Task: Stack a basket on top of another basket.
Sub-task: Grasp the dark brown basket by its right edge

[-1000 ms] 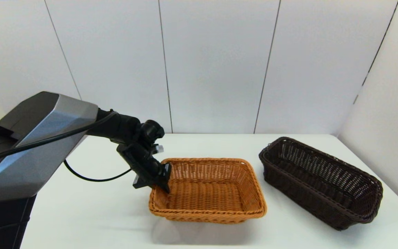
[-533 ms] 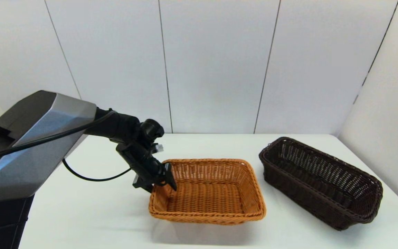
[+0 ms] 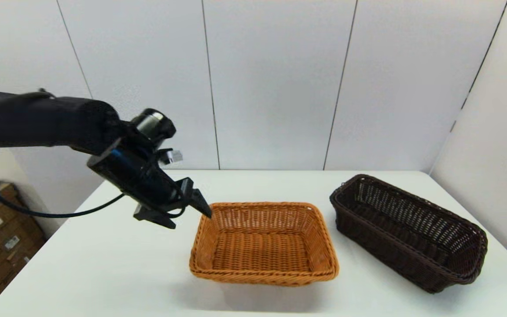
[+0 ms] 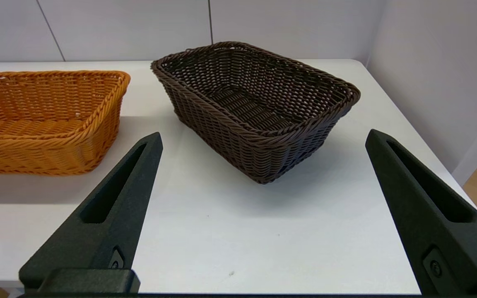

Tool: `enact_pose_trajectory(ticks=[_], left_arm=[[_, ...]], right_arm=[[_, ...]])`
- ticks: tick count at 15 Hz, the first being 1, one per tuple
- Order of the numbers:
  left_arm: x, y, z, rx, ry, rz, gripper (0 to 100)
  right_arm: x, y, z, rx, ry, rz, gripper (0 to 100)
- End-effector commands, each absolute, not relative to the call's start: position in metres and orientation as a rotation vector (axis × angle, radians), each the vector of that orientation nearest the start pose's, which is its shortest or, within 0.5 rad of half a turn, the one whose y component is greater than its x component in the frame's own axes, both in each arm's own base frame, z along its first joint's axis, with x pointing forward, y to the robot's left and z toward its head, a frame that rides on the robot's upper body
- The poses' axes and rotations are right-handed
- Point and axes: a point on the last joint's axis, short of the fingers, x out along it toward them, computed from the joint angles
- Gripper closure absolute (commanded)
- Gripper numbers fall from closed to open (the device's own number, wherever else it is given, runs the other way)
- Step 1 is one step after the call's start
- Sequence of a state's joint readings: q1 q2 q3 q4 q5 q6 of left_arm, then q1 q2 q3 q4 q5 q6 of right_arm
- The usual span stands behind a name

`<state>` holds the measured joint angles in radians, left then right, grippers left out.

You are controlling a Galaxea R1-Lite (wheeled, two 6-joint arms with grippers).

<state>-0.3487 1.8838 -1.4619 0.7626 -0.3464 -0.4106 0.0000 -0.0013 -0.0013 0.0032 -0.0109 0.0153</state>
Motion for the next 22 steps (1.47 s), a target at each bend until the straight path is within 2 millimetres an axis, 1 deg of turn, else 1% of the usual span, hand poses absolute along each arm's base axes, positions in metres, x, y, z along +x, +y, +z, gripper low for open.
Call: enact_pose_trajectory(ticks=[1, 3, 4, 5, 7, 9, 10, 11, 13, 18, 19, 21, 22], left_arm=[[0.175, -0.069, 0.249, -0.307, 1.084, -0.324, 0], [0.135, -0.053, 0.247, -0.284, 1.030, -0.282, 0], [0.109, -0.043, 0.242, -0.268, 0.989, -0.248, 0], [0.089, -0.035, 0.237, -0.268, 0.958, -0.240, 0], [0.056, -0.020, 0.221, -0.279, 0.908, -0.193, 0], [0.025, -0.009, 0.209, -0.303, 0.832, -0.174, 0], [0.005, -0.003, 0.202, -0.321, 0.795, -0.145, 0], [-0.009, 0.000, 0.196, -0.328, 0.781, -0.129, 0], [-0.029, 0.003, 0.188, -0.349, 0.730, -0.099, 0], [-0.057, 0.003, 0.172, -0.381, 0.634, -0.043, 0], [-0.062, 0.002, 0.165, -0.380, 0.613, -0.029, 0], [-0.074, 0.000, 0.144, -0.293, 0.555, -0.031, 0], [-0.077, -0.002, 0.138, -0.259, 0.525, -0.022, 0]], right_arm=[[-0.023, 0.000, 0.075, 0.015, 0.001, -0.011, 0], [-0.023, 0.000, 0.076, 0.015, 0.000, -0.011, 0], [-0.023, 0.000, 0.076, 0.015, 0.001, -0.011, 0], [-0.023, 0.000, 0.076, 0.015, 0.000, -0.011, 0], [-0.023, 0.000, 0.076, 0.015, 0.000, -0.011, 0], [-0.023, 0.000, 0.075, 0.015, 0.001, -0.011, 0], [-0.023, 0.000, 0.076, 0.015, 0.000, -0.011, 0], [-0.023, 0.000, 0.076, 0.015, 0.000, -0.011, 0], [-0.023, 0.000, 0.076, 0.015, 0.000, -0.011, 0], [-0.023, 0.000, 0.076, 0.015, 0.000, -0.011, 0], [-0.023, 0.000, 0.075, 0.015, 0.001, -0.011, 0], [-0.023, 0.000, 0.076, 0.015, 0.000, -0.011, 0], [-0.023, 0.000, 0.075, 0.015, 0.001, -0.011, 0]])
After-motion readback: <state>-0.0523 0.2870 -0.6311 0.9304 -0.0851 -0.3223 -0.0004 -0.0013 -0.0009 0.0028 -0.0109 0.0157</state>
